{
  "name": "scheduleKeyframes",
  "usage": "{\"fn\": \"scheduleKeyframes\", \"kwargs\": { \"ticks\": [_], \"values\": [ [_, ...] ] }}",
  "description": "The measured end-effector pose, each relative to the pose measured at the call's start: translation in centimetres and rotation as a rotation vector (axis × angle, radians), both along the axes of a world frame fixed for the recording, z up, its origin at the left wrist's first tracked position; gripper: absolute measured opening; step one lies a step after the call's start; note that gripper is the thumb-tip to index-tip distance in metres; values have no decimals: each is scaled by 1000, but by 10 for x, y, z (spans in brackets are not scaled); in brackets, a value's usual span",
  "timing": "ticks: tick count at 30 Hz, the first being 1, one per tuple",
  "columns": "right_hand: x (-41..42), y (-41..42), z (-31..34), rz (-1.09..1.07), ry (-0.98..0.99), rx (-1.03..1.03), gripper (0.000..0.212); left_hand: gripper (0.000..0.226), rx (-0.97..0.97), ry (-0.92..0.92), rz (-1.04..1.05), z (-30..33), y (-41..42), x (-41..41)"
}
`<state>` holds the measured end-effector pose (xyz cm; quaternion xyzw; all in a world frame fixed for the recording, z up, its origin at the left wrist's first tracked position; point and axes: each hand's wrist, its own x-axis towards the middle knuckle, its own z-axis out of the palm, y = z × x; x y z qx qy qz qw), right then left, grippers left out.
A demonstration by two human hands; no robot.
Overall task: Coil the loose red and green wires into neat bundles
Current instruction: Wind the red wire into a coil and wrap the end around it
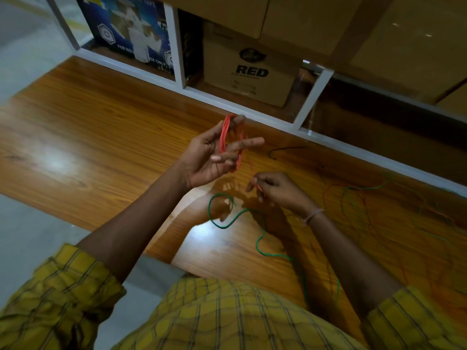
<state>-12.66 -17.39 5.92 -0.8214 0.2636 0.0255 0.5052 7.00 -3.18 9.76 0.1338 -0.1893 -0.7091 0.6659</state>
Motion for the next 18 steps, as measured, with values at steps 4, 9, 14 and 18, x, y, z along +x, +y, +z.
{"fn": "scheduleKeyframes", "kwargs": {
  "ticks": [4,9,14,18],
  "values": [
    [-9,23,-5,21,56,-56,36,39,118,70,182,0,-14,5],
    [-9,38,13,93,12,-193,36,35,385,-113,407,-3,-27,-7],
    [-7,31,51,172,39,-205,24,38,439,-645,418,-11,-28,-15],
    [-10,11,81,209,45,-59,15,48,443,-958,359,-13,-21,-15]
  ]
}}
